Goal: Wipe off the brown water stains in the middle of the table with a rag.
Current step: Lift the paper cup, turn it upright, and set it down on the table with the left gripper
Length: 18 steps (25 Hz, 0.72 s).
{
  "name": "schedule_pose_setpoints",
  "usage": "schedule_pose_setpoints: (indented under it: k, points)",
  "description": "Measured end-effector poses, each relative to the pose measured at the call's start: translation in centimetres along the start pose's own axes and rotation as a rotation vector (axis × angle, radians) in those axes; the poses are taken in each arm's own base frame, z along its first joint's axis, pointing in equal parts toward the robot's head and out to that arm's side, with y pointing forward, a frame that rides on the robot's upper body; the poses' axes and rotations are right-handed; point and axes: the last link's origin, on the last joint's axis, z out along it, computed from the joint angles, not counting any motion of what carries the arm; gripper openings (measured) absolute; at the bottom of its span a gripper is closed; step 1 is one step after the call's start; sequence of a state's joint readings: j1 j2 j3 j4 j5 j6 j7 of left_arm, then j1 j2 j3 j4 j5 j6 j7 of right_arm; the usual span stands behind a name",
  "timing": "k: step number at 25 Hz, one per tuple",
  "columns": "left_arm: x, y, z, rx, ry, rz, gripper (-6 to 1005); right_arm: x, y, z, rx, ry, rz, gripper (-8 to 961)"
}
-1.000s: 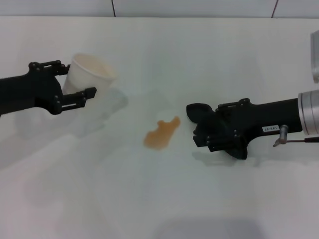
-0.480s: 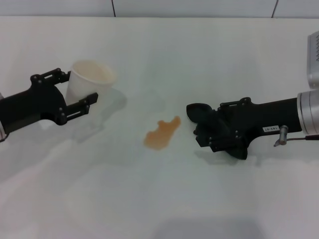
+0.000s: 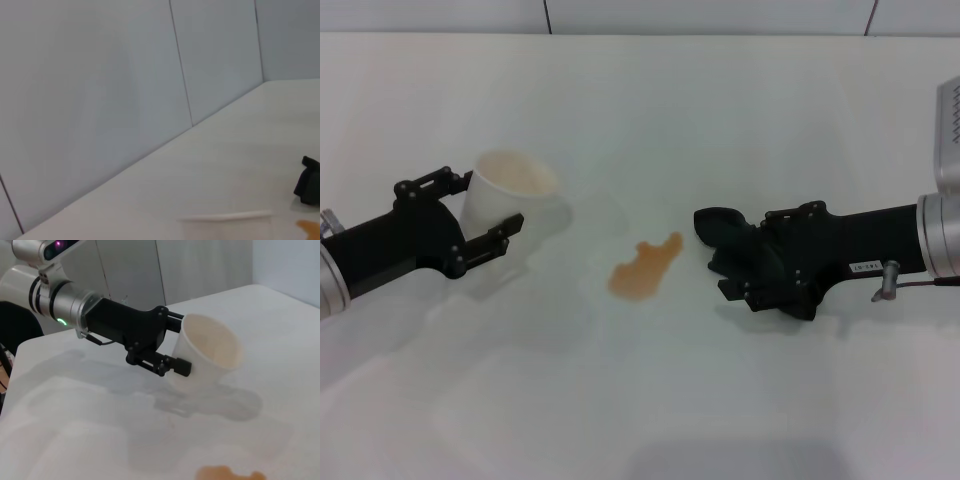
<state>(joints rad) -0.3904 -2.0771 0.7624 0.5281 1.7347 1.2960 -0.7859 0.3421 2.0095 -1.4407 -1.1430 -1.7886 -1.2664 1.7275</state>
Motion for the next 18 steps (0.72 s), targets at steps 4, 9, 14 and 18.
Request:
schedule_pose_setpoints:
  k: [4,9,14,18]
  points:
    - [-0.4,0.4,-0.1,0.001,-0.005,-0.009,686,0.0,0.0,0.0,0.001,0.0,-0.01,699]
    - [-0.9,0.8,-0.1,0.001,-0.014,-0.014,687,0.2,0.0,0.0,0.002,0.005,-0.02,698]
    - [-1.4,1.2,-0.2,0.004,-0.023,-0.022,687,0.5,0.0,-0.1,0.005,0.022,-0.026,697]
    - [-1.5,1.2,-0.4,0.017,-0.021,-0.035,687,0.5,0.0,0.0,0.005,0.024,-0.027,697]
